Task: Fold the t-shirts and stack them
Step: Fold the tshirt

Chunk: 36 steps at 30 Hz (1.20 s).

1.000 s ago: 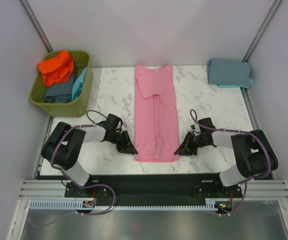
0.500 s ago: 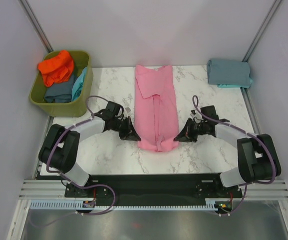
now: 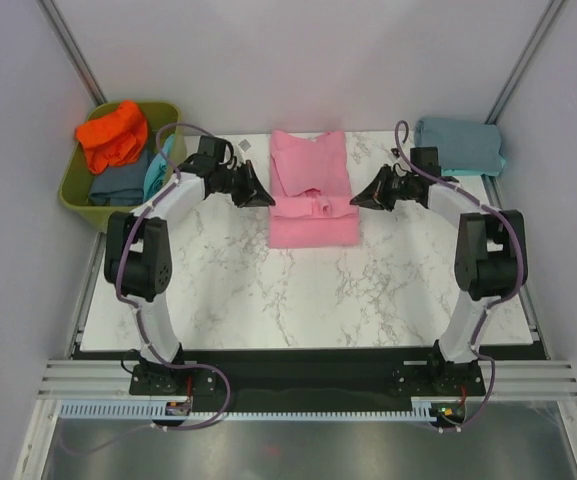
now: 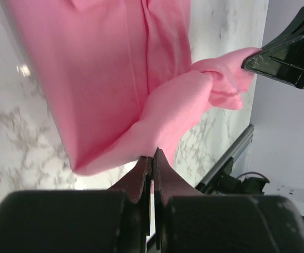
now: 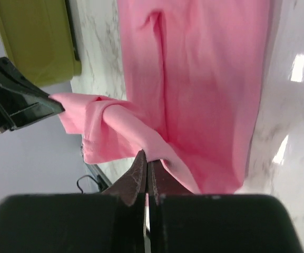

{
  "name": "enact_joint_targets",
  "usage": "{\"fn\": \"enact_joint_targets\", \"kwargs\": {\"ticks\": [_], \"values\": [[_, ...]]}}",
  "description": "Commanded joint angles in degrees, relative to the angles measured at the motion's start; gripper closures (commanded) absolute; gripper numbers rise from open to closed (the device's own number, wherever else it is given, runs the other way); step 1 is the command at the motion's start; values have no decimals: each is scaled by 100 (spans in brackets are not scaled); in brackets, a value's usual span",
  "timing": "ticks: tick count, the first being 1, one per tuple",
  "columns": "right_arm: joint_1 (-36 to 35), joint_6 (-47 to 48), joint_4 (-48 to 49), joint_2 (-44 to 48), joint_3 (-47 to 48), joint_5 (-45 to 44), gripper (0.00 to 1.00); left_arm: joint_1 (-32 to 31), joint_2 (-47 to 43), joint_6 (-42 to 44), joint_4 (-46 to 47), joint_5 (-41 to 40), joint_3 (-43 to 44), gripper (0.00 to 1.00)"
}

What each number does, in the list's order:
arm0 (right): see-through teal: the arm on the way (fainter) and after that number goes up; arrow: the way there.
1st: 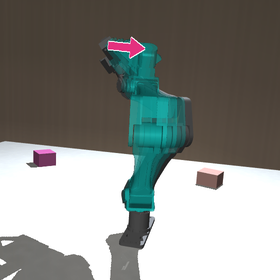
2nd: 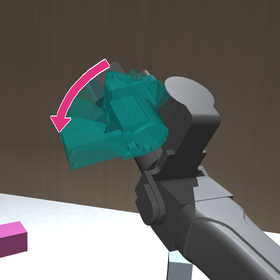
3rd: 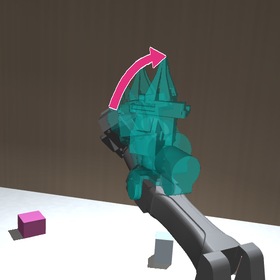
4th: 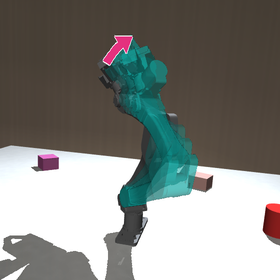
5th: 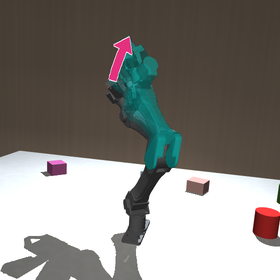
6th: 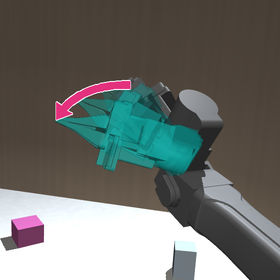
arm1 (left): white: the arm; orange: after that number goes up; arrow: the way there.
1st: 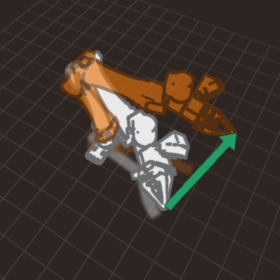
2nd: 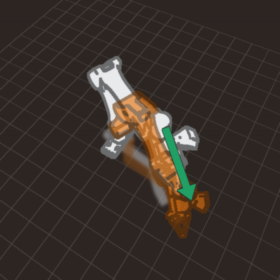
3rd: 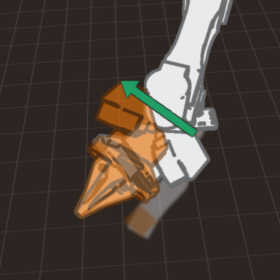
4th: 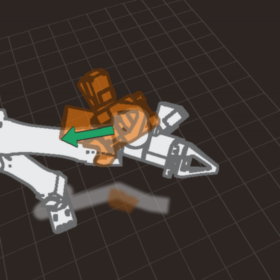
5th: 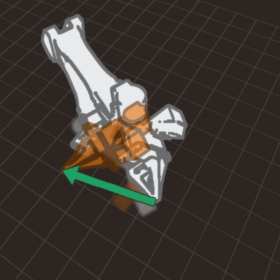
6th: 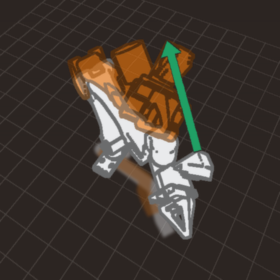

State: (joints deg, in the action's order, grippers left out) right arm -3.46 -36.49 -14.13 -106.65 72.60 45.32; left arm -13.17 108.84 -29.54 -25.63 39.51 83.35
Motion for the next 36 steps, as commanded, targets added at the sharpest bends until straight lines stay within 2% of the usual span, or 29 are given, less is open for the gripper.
{"fn": "enact_joint_targets", "kwargs": {"ticks": [1,8,15,16,17,18,19,20,21,24,27,30,36], "values": [[12,-139,630,-862,919,65,100,7,690,572,-144,5,1030,98],[12,-244,921,-2113,2047,65,100,34,1807,774,31,-382,2246,98],[4,-315,1149,-2527,2522,29,100,69,2036,757,-56,-1129,2432,98],[12,-306,1210,-2492,2522,47,97,69,2028,731,-39,-1260,2405,97],[12,-289,1237,-2466,2505,56,91,69,1958,722,-13,-1305,2379,88],[12,-271,1220,-2422,2496,56,72,60,1905,800,-39,-1314,2361,72],[12,-236,1228,-2309,2470,56,66,51,1852,844,-152,-1427,2396,38],[39,-218,1220,-2229,2435,82,61,51,1712,932,-240,-1324,2440,25],[65,-192,1176,-2037,2330,152,56,60,1633,1220,-293,-1105,2449,20],[249,-17,940,-1554,1944,240,47,78,1098,1083,-373,-796,2074,14],[520,89,667,-1062,1303,319,43,86,571,828,-417,-568,1346,14],[584,168,500,-674,547,433,42,78,210,599,-426,-357,519,16],[593,143,332,-462,-650,618,41,78,138,440,-408,-233,-407,18]]}}
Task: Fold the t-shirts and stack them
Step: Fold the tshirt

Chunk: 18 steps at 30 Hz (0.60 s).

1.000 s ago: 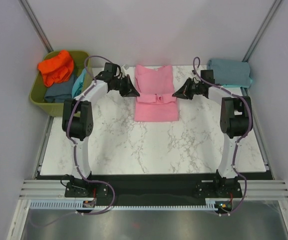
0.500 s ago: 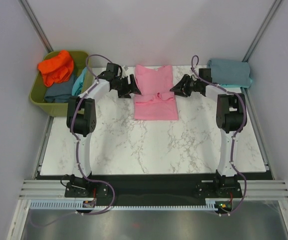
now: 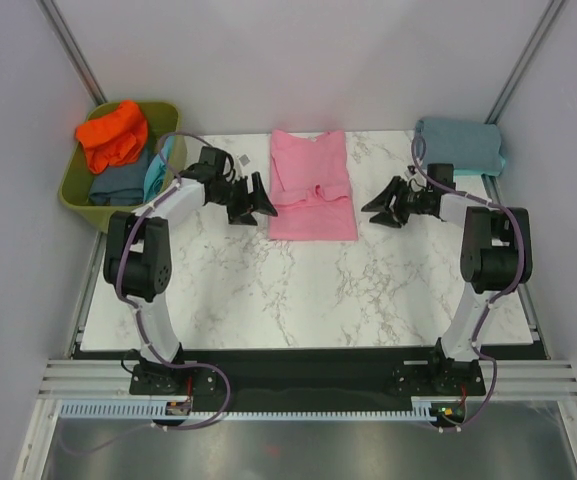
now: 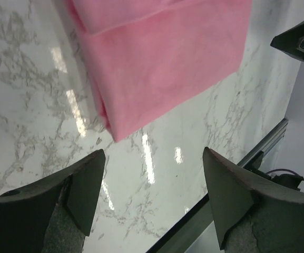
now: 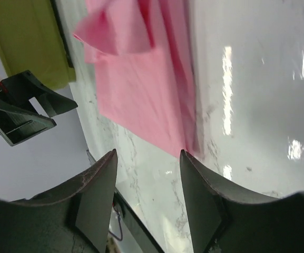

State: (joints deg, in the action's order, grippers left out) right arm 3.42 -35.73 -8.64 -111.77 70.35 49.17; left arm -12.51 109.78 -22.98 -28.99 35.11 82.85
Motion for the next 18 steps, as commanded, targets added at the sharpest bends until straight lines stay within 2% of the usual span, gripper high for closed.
{"fn": "enact_joint_targets", "kwargs": {"ticks": [1,6,15,18], "values": [[-105,66,-217,41,-504,225,41,3,96,-215,-71,206,-409,18],[-113,39,-252,-196,-584,216,42,-14,386,-215,-71,206,-603,18],[-316,30,-278,-618,-373,172,44,-172,993,-215,-71,206,-313,18],[-561,4,-269,-715,-355,137,44,-225,1107,-681,403,417,-261,24]]}}
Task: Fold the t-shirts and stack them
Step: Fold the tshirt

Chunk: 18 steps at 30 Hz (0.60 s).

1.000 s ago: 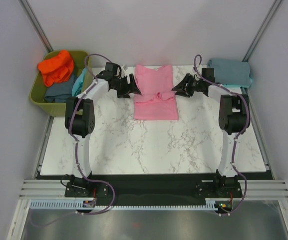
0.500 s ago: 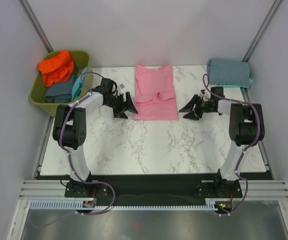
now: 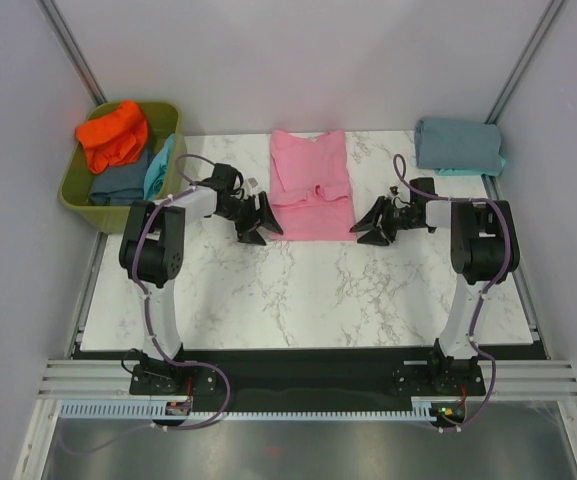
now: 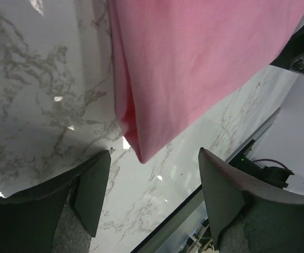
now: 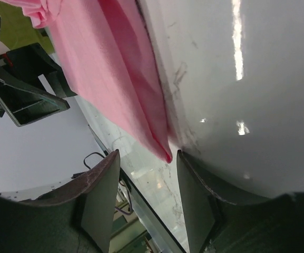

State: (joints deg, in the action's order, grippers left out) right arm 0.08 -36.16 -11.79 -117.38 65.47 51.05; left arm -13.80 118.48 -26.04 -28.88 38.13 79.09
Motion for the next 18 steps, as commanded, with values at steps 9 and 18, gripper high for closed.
{"fn": "enact_joint_targets", "kwargs": {"ticks": [9,18], "values": [[-368,30,37,-338,361,-77,46,-123,352,-428,454,186,133,41],[-289,74,28,-224,238,-218,50,-114,360,-489,463,116,98,49]]}}
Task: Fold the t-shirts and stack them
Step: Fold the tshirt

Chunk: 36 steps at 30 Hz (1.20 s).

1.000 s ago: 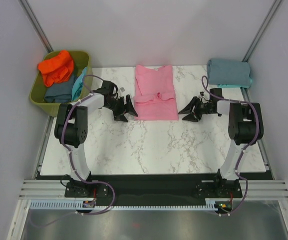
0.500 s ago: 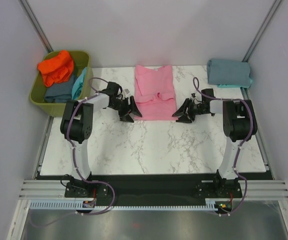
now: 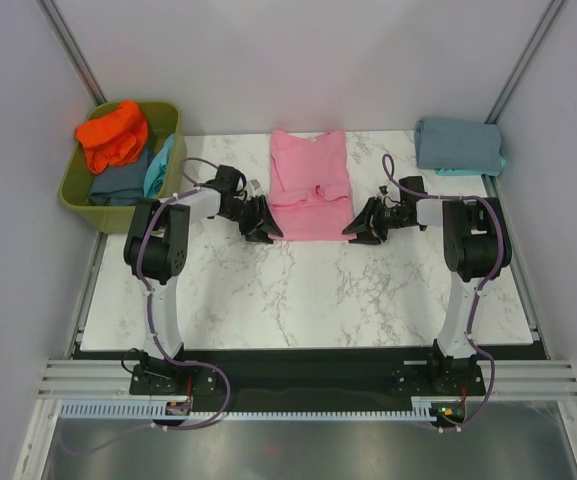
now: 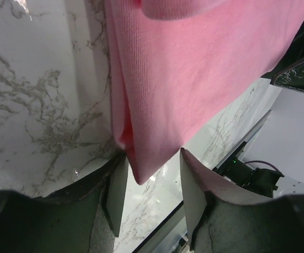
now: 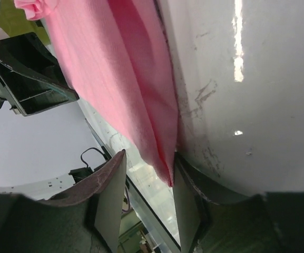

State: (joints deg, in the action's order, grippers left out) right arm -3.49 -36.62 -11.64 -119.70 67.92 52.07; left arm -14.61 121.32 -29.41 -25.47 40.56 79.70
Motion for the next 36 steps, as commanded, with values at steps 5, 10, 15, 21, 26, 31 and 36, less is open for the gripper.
{"fn": "enact_joint_targets", "kwargs": {"ticks": [5,10,15,21,26,31,36], "values": [[76,269,13,26,-77,-373,63,-33,103,-135,130,-180,45,60],[76,340,21,113,-16,-400,93,-33,-64,-30,87,-206,19,95],[137,331,21,499,37,-338,100,-24,-660,-21,60,-215,-121,98],[129,226,21,1238,-190,-242,100,-50,-1312,-21,60,-215,-385,98],[138,129,12,1923,-578,-233,100,-103,-1821,-21,60,-215,-508,98],[129,67,-5,2424,-859,-224,100,-103,-2261,-21,60,-215,-718,98],[138,6,-5,2794,-1043,-215,100,-103,-2691,-21,60,-215,-1018,98]]}}
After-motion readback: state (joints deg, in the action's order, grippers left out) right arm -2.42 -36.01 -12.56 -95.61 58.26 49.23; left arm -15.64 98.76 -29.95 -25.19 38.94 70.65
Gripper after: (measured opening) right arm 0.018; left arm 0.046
